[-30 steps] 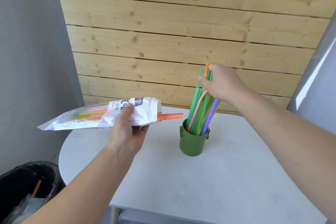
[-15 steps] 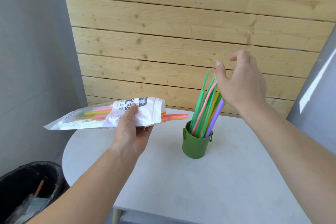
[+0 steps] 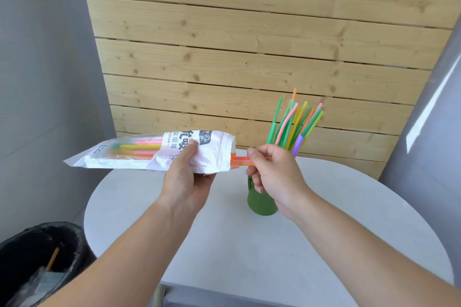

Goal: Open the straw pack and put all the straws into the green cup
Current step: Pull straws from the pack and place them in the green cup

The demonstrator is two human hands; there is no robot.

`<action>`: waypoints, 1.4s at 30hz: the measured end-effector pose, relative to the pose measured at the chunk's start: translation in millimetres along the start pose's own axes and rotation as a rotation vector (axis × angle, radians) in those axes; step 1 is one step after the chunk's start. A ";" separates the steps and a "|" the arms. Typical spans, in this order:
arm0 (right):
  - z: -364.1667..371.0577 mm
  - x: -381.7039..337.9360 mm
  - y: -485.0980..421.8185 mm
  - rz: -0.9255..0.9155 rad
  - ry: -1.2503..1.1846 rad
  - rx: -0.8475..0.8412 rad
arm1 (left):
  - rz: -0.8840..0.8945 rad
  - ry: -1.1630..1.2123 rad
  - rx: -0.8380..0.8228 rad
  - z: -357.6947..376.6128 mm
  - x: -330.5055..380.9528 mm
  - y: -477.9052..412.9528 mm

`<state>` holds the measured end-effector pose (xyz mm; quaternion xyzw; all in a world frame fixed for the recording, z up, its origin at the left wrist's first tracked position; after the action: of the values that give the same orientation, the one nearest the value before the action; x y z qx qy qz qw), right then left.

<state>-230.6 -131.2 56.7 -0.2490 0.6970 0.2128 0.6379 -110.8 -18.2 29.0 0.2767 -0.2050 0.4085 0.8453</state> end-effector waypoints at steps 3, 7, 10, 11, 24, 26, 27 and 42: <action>-6.7 -1.8 -6.0 -0.038 0.047 0.027 | 0.002 0.024 -0.004 -3.4 3.6 -3.9; -23.3 -3.7 -14.7 -0.083 0.074 0.078 | 0.014 0.065 0.003 -8.6 9.6 -10.7; -23.4 -0.4 -11.0 -0.015 -0.005 -0.008 | 0.006 0.059 0.032 -7.0 8.1 -7.3; -21.5 1.3 -9.0 0.003 0.007 -0.038 | 0.002 0.052 0.037 -6.1 7.0 -6.3; -60.8 -28.4 -21.3 -0.033 -0.211 0.022 | 0.036 0.054 0.033 -12.5 17.0 -11.4; -72.7 -36.1 -25.0 -0.031 -0.296 0.063 | 0.029 0.056 0.019 -12.8 15.6 -11.2; -79.0 -40.4 -26.9 -0.038 -0.328 0.089 | 0.028 0.057 0.015 -13.3 15.1 -11.5; -164.7 -79.6 -42.6 -0.169 -0.078 0.321 | 0.039 0.027 0.049 -11.2 12.8 -5.6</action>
<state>-328.3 -259.8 152.6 -0.1931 0.6733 0.0538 0.7117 -97.5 -6.6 26.1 0.2877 -0.1888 0.4336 0.8328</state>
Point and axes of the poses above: each hand's wrist, its own y-axis away from the middle knuckle, its own z-axis out of the palm, x = y × z, the point moved 4 cm from there along -y, towards the middle knuckle, and after that the axes turned 4 degrees about x, right-handed, at the moved point
